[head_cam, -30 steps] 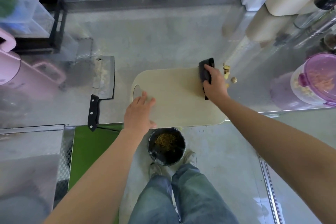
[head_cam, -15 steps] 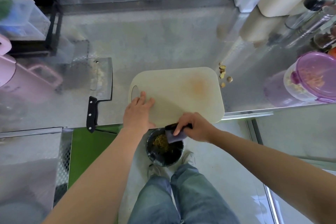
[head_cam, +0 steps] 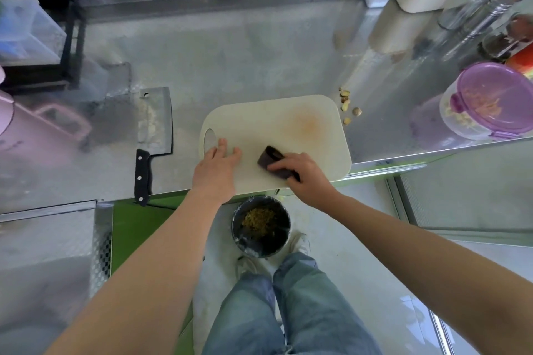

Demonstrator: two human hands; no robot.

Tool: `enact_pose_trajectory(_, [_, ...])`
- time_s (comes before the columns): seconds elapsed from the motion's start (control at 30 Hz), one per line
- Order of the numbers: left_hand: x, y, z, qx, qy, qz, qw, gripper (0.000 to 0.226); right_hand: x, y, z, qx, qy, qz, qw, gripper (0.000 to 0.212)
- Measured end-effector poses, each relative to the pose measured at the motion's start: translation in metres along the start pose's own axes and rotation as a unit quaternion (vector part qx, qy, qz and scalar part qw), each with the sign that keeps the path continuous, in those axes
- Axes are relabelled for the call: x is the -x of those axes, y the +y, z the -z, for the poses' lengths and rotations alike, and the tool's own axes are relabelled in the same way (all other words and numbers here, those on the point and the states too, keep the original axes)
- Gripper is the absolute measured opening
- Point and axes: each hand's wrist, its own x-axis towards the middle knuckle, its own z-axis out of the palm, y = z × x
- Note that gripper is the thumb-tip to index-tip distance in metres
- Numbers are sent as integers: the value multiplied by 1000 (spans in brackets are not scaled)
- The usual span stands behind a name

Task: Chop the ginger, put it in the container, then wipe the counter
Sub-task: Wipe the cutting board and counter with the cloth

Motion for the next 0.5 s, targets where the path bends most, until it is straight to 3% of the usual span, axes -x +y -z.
enact_pose_trajectory(0.07, [1, 2, 1, -8, -8, 4, 1000, 91, 7, -2, 4, -25, -69, 6, 997, 40])
enact_pose_trajectory(0.1, [0, 2, 2, -9, -13, 6, 1000, 95, 9, -3, 8, -38, -64, -2, 997, 40])
enact_pose_trajectory(0.23, [0, 4, 2, -10, -30, 7, 999, 109, 6, 14, 19, 11, 157, -85, 984, 48])
enact_pose_trajectory(0.27, [0, 5, 2, -13, -31, 7, 999, 110, 10, 15, 17, 25, 152, -83, 985, 47])
enact_pose_trajectory(0.4, [1, 6, 0, -12, -25, 8, 1000, 110, 27, -1, 10, -39, -30, -48, 998, 44])
enact_pose_trajectory(0.43, [1, 6, 0, -10, -24, 8, 1000, 110, 26, -1, 14, -47, -11, -50, 998, 46])
enact_pose_trajectory(0.5, [1, 5, -1, -5, -24, 10, 1000, 110, 19, 15, 24, -22, 121, -84, 989, 52])
